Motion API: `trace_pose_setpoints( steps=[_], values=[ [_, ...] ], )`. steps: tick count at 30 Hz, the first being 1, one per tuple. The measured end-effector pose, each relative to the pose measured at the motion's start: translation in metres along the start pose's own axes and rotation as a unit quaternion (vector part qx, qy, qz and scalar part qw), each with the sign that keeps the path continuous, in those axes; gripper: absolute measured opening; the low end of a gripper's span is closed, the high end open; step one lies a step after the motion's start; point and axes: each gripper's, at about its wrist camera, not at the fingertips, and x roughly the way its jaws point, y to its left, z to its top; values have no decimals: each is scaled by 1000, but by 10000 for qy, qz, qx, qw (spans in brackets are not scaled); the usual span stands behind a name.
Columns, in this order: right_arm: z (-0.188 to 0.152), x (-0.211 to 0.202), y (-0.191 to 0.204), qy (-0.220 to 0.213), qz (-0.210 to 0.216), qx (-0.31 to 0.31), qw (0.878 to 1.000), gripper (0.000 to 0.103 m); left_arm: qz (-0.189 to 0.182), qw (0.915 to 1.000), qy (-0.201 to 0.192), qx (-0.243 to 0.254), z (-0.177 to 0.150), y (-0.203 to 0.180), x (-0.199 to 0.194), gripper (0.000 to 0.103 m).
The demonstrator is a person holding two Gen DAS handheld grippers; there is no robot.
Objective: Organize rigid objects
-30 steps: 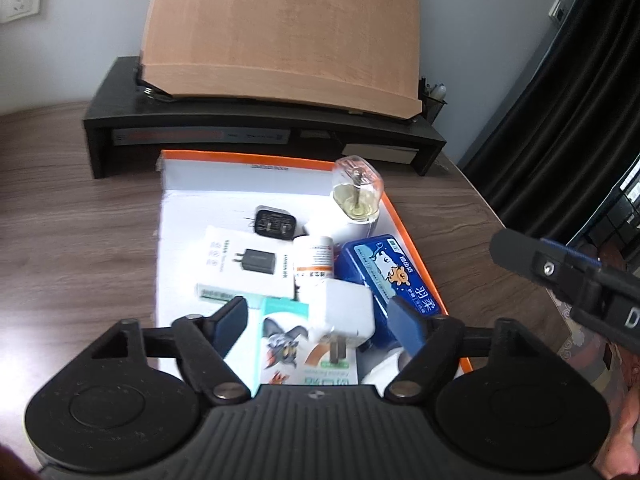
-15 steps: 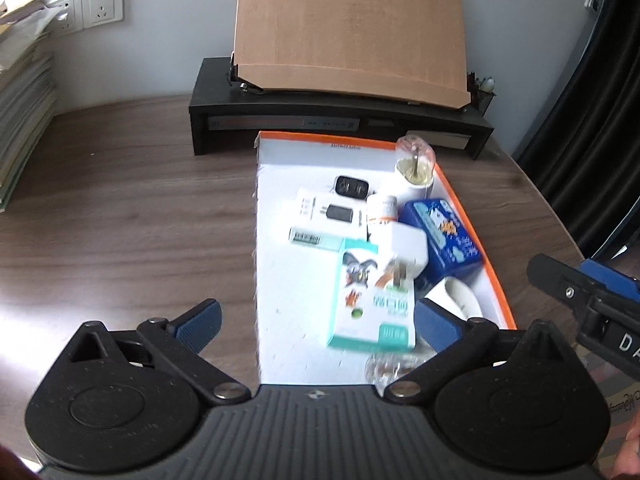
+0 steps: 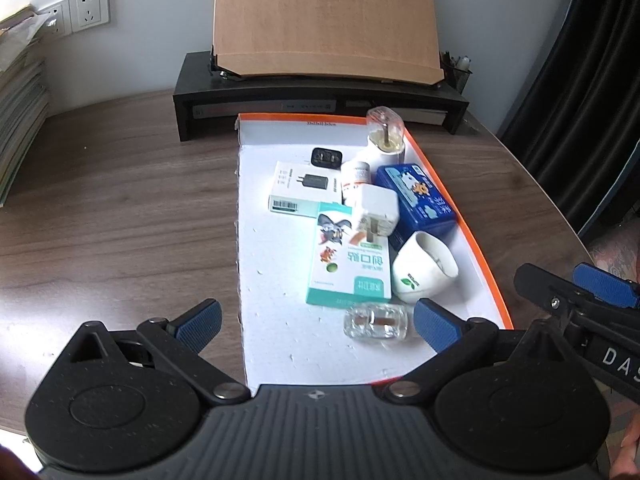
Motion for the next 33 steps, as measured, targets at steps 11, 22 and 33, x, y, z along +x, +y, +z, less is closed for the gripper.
trace_pose_setpoints(
  steps=[11, 22, 33],
  values=[
    [-3, 2, -2, 90, 6, -50, 9999, 82, -7, 9999, 122, -3, -2, -5, 3, 103],
    [1, 9, -4, 143, 68, -61, 9999, 82, 34, 9997, 232, -5, 2, -6, 11, 103],
    [5, 16, -5, 183, 63, -50, 9998, 82, 10, 9996, 258, -83, 6, -5, 17, 103]
  ],
)
